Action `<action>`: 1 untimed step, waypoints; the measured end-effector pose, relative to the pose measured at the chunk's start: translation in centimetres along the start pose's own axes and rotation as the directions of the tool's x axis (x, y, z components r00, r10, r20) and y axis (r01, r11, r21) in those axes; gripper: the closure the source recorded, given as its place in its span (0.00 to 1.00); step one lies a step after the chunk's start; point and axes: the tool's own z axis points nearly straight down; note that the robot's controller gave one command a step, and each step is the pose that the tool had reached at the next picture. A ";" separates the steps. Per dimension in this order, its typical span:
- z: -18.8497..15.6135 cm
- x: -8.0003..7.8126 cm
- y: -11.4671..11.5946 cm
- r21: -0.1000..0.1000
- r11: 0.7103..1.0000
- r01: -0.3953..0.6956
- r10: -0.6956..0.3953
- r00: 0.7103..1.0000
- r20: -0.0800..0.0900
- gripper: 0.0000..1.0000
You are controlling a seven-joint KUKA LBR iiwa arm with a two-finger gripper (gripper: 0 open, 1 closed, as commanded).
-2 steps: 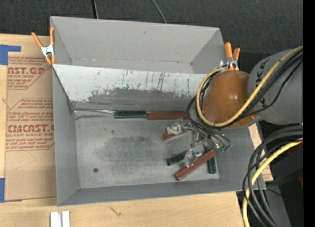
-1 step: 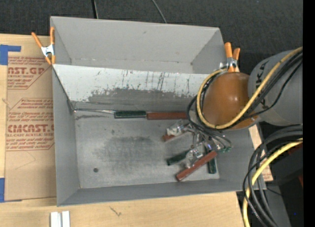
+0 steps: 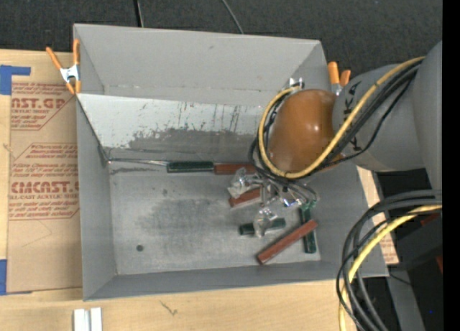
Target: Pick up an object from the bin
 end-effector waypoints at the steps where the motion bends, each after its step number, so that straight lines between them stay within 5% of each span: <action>1: 0.1 8.2 -4.0 -0.002 0.899 0.438 -0.438 0.899 0.014 1.00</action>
Offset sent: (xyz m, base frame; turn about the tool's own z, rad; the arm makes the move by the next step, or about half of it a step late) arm 0.0000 0.0000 0.0000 0.0000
